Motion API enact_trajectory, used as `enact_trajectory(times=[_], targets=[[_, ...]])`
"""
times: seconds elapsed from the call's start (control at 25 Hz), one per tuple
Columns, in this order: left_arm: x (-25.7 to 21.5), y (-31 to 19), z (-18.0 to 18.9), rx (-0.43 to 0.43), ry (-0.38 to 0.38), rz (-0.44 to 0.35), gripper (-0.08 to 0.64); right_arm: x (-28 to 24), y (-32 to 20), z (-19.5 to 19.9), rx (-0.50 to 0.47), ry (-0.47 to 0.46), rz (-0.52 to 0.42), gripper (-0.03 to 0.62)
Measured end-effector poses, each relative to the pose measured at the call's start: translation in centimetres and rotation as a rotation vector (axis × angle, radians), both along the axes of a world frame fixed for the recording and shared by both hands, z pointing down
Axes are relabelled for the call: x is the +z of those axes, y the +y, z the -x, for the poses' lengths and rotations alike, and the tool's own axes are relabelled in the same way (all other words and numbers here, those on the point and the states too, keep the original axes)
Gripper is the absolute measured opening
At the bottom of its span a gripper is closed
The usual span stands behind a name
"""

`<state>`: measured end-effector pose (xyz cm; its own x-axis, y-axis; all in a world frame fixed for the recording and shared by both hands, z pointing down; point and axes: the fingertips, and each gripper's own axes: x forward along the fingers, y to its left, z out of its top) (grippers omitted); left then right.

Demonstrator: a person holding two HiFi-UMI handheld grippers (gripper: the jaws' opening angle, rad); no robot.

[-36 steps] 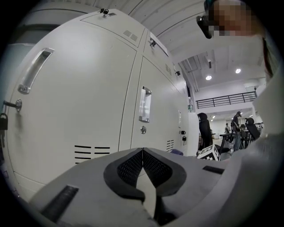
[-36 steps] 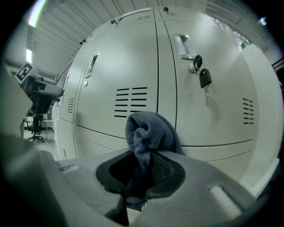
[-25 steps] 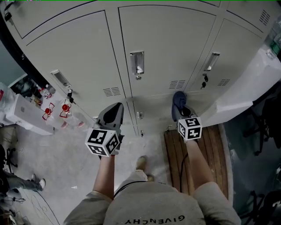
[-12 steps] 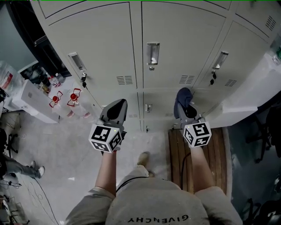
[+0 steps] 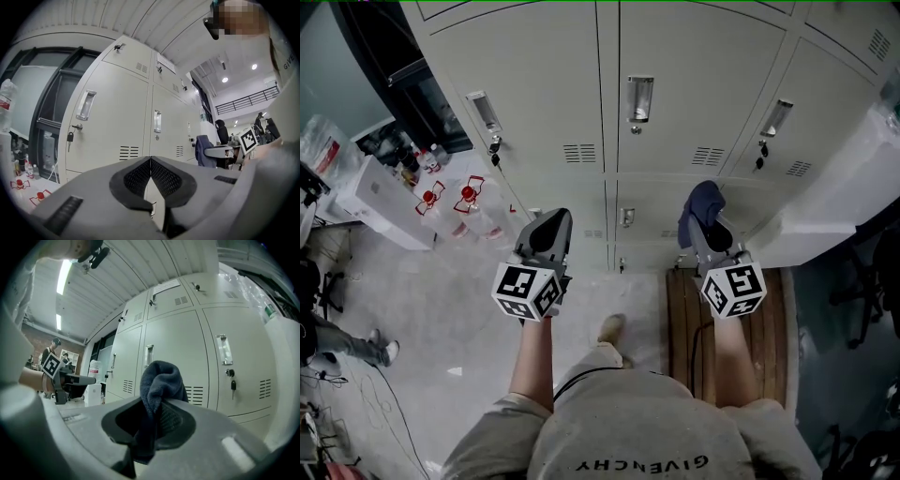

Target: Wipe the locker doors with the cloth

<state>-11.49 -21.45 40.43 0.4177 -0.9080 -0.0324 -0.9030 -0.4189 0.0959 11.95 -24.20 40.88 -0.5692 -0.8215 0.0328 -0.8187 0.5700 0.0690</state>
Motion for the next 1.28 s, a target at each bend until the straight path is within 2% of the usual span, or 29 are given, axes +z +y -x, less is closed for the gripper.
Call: enact_trajectory(times=[0.6,1.28], targets=[[0.4,3.9,-0.4,-0.011,-0.015,-0.016,-0.002,0.0,4.6,-2.2,0.024,-0.034,-0.006,0.057],[0.2,5.7,-1.0,-0.014,-0.014,-0.025,-0.002,0.5,6.9,-3.4,0.042,-0.069,0.007,0.057]])
